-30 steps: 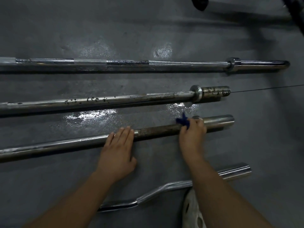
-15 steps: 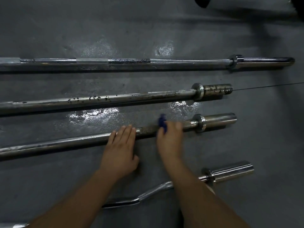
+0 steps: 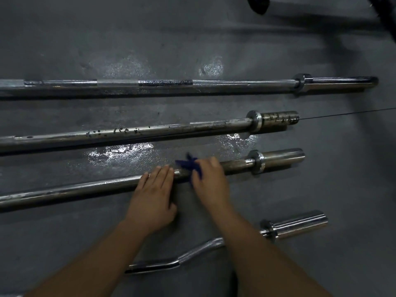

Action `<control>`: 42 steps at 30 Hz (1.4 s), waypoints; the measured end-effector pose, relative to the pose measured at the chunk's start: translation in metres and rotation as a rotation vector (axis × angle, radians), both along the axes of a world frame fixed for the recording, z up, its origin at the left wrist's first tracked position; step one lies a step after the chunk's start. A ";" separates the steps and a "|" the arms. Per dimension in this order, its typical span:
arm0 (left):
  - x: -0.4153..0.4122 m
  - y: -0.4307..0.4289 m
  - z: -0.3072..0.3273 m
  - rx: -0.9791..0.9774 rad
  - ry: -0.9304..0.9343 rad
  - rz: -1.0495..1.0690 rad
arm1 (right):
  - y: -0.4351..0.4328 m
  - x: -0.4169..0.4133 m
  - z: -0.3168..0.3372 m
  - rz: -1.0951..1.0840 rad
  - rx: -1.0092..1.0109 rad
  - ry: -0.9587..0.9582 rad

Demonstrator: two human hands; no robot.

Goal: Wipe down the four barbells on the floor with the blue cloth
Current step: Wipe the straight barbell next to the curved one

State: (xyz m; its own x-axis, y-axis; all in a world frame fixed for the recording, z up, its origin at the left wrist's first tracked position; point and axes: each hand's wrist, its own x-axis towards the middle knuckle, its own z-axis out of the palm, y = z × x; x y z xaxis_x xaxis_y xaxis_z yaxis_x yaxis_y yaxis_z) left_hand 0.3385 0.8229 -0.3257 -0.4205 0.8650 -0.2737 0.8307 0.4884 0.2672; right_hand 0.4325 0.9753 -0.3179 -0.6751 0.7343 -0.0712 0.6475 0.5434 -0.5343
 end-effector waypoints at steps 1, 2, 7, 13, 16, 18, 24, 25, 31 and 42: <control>0.000 0.000 0.000 -0.001 -0.001 -0.003 | 0.018 0.012 -0.002 -0.119 0.041 0.002; 0.000 -0.001 -0.001 0.000 0.002 -0.002 | 0.029 0.024 -0.003 -0.286 0.074 0.024; 0.004 0.000 -0.002 0.005 0.017 0.017 | 0.000 0.016 -0.005 -0.217 0.023 0.016; 0.002 0.000 -0.003 0.016 0.027 0.011 | 0.069 0.048 0.008 -0.407 0.136 0.027; 0.003 -0.001 -0.004 0.017 0.020 0.007 | 0.060 0.051 0.001 -0.347 0.257 -0.131; 0.003 -0.001 -0.004 0.013 0.016 0.016 | 0.052 0.045 -0.002 -0.343 0.251 -0.164; 0.003 -0.001 -0.004 -0.005 0.025 0.007 | 0.070 0.046 0.008 -0.248 0.151 -0.212; 0.003 -0.001 -0.004 -0.004 0.028 0.007 | 0.075 0.052 0.008 -0.238 0.154 -0.178; 0.005 -0.001 -0.007 0.007 0.038 0.016 | 0.030 0.031 0.003 -0.265 0.106 -0.088; 0.003 0.001 -0.002 0.004 0.024 0.024 | 0.016 0.023 0.001 -0.005 0.101 -0.055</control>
State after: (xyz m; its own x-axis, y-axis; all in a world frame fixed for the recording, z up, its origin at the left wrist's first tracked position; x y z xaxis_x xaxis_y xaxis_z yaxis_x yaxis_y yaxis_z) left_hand 0.3410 0.8241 -0.3280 -0.4478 0.8556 -0.2598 0.8248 0.5074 0.2494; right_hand 0.4559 0.9908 -0.3174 -0.6682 0.7432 -0.0333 0.6774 0.5893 -0.4402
